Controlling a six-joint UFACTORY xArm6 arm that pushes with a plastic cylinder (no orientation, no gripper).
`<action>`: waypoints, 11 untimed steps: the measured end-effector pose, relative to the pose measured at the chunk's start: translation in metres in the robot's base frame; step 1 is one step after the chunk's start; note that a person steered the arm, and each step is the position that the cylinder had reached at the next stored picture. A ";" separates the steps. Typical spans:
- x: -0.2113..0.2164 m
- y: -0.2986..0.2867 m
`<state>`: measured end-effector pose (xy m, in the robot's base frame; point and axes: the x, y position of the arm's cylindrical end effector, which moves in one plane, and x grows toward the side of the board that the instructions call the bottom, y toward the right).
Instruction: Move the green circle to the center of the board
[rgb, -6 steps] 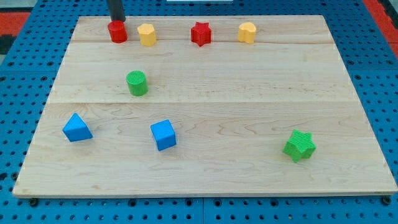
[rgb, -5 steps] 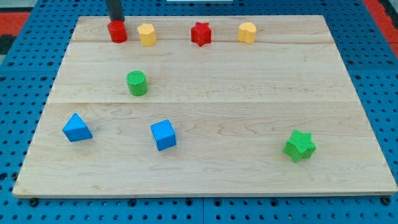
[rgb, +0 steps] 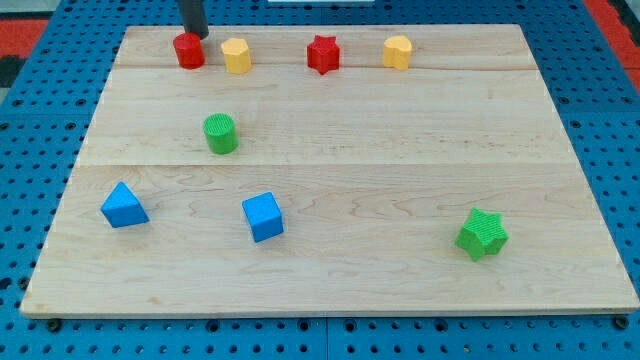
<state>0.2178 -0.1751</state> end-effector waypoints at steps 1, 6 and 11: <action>0.002 -0.010; 0.101 -0.073; 0.174 0.093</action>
